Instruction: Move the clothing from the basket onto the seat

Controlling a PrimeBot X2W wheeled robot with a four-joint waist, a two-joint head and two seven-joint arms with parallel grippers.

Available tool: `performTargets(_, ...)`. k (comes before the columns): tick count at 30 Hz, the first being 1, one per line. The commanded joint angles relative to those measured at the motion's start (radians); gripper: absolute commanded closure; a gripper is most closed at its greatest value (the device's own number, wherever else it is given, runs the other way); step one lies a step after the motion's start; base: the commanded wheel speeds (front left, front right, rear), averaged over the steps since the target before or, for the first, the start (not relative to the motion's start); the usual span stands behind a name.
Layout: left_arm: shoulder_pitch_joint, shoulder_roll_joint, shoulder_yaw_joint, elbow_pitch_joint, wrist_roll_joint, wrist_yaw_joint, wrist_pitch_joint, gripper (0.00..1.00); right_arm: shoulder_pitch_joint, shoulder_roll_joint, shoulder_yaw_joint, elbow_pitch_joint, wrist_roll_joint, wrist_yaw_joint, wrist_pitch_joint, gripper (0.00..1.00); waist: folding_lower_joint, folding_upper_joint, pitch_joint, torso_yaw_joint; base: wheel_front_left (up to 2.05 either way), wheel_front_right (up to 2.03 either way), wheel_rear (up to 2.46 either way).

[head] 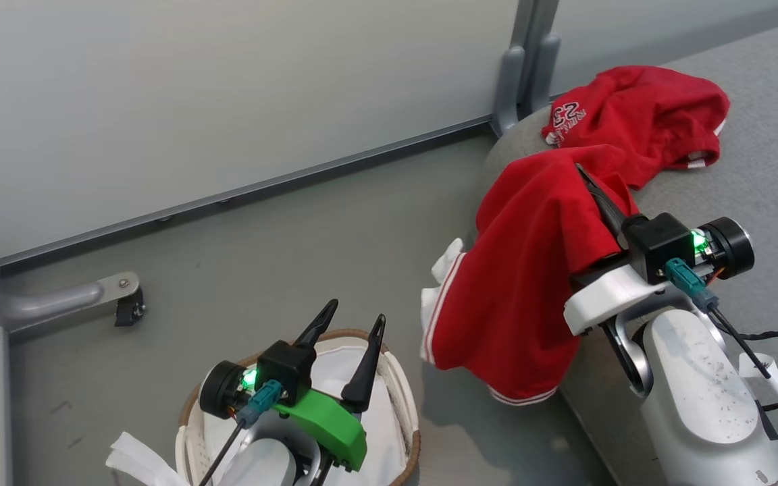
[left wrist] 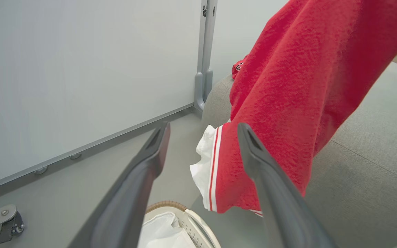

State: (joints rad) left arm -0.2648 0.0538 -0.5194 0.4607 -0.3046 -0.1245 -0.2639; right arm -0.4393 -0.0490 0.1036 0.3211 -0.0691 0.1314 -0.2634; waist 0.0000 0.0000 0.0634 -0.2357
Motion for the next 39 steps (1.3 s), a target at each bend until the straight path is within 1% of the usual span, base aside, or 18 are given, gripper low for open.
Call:
performTargets(1, -0.004, 0.002, 0.003, 0.002, 0.008, -0.006, -0.001, 0.0, -0.005, -0.003, -0.009, 0.0, -0.001, -0.001, -0.002, 1.0, 0.0, 0.0, 0.045, -0.095, 0.0, 0.0, 0.0)
performTargets(5, -0.021, 0.001, 0.005, 0.002, 0.019, -0.006, -0.001, 0.0, -0.011, -0.002, -0.026, -0.003, -0.007, -0.001, -0.002, 1.0, 0.0, 0.0, 0.069, -0.151, 0.0, 0.0, 0.0)
performTargets(10, -0.036, 0.0, -0.007, 0.0, 0.03, -0.007, -0.001, 0.0, -0.032, -0.002, -0.058, -0.011, -0.021, -0.001, -0.002, 1.0, 0.0, 0.0, 0.1, -0.182, 0.0, 0.0, 0.0)
performTargets(16, -0.061, 0.011, -0.029, -0.007, 0.031, -0.007, -0.001, 0.0, -0.101, -0.002, -0.106, -0.023, -0.045, -0.001, -0.002, 1.0, 0.0, 0.0, 0.143, -0.169, 0.0, 0.0, 0.0)
performTargets(18, -0.069, 0.017, -0.034, -0.008, 0.03, -0.007, -0.001, 0.0, -0.144, -0.003, -0.127, -0.024, -0.033, -0.001, -0.002, 1.0, 0.0, 0.0, 0.159, -0.158, 0.0, 0.0, 0.0)
performTargets(21, -0.082, 0.025, -0.033, -0.014, 0.03, -0.007, -0.001, 0.0, -0.255, -0.008, -0.168, -0.02, -0.042, -0.001, -0.002, 1.0, 0.0, 0.0, 0.189, -0.136, 0.0, 0.0, 0.0)
performTargets(24, -0.096, 0.038, -0.034, -0.017, 0.036, -0.007, -0.001, 0.0, -0.385, -0.058, -0.2, -0.003, -0.046, -0.001, -0.002, 1.0, 0.0, 0.0, 0.219, -0.112, 0.0, 0.0, 0.0)
performTargets(26, -0.106, 0.046, -0.036, -0.018, 0.043, -0.007, -0.001, 0.0, -0.464, -0.088, -0.219, 0.019, -0.027, -0.001, -0.002, 1.0, 0.0, 0.0, 0.239, -0.095, 0.0, 0.0, 0.0)
performTargets(28, -0.111, 0.05, -0.028, -0.022, 0.042, -0.007, -0.001, 0.0, -0.565, -0.141, -0.233, 0.047, -0.007, -0.001, -0.002, 1.0, 0.0, 0.0, 0.254, -0.08, 0.0, 0.0, 0.0)
performTargets(29, -0.113, 0.053, -0.024, -0.025, 0.046, -0.007, -0.001, 0.0, -0.623, -0.187, -0.24, 0.063, -0.012, -0.001, -0.001, 1.0, 0.0, 0.0, 0.263, -0.071, 0.0, 0.0, 0.0)
performTargets(30, -0.115, 0.055, -0.02, -0.027, 0.046, -0.007, -0.001, 0.0, -0.666, -0.219, -0.245, 0.075, -0.019, -0.001, 0.006, 1.0, 0.0, 0.0, 0.269, -0.065, 0.0, 0.0, 0.0)
performTargets(33, -0.124, 0.056, -0.011, -0.029, 0.053, -0.007, -0.001, 0.0, -0.787, -0.298, -0.268, 0.127, -0.033, -0.001, 0.039, 1.0, 0.0, 0.0, 0.29, -0.043, 0.0, 0.0, 0.0)
performTargets(35, -0.133, 0.055, -0.013, -0.033, 0.06, -0.007, -0.001, 0.0, -0.854, -0.363, -0.281, 0.164, -0.052, -0.001, 0.064, 1.0, 0.0, 0.0, 0.305, -0.027, 0.0, 0.0, 0.0)
performTargets(37, -0.144, 0.054, -0.013, -0.038, 0.062, -0.007, -0.001, 0.0, -0.89, -0.411, -0.285, 0.209, -0.07, -0.001, 0.081, 1.0, 0.0, 0.0, 0.323, -0.012, 0.0, 0.0, 0.0)
performTargets(39, -0.153, 0.055, -0.009, -0.043, 0.068, -0.007, -0.001, 0.0, -0.9, -0.44, -0.294, 0.252, -0.076, -0.001, 0.09, 1.0, 0.0, 0.0, 0.343, -0.003, 0.0, 0.0, 0.0)
